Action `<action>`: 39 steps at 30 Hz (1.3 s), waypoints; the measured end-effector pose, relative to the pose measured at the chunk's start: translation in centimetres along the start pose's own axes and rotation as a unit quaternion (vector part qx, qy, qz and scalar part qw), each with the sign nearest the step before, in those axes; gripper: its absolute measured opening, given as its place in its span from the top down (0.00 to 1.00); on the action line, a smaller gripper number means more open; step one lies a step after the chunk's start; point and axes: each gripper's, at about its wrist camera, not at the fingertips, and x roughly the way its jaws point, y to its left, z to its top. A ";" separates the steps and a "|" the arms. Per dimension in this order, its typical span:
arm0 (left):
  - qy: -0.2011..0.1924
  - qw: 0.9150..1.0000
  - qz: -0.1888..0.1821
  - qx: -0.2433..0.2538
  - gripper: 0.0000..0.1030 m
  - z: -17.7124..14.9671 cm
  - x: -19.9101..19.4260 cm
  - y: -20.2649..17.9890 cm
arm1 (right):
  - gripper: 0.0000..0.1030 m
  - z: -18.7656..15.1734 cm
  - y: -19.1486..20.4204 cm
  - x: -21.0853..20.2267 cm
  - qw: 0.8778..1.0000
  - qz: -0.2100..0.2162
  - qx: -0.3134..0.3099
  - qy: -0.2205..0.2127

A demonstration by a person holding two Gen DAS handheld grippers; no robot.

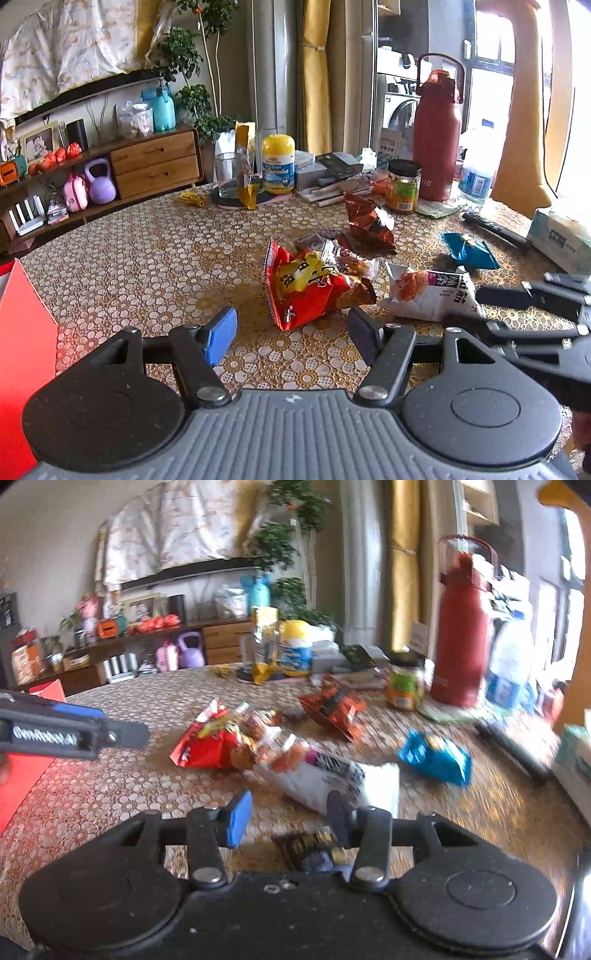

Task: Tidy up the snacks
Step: 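Grasp the red-yellow chip bag with the left tool while the right tool grasps the small clear snack packet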

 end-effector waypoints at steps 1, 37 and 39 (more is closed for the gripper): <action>0.002 1.000 0.002 -0.002 0.36 0.0 0.2 0.1 | 0.58 0.5 0.1 0.5 1.000 0.005 -0.008 -0.001; 0.021 0.996 -0.037 -0.076 0.16 3.0 8.7 3.3 | 0.87 5.6 -0.7 8.8 0.995 0.096 0.000 0.036; 0.021 0.996 -0.048 -0.075 0.16 3.5 9.2 2.8 | 0.87 5.5 -1.3 7.6 0.995 0.092 0.015 0.025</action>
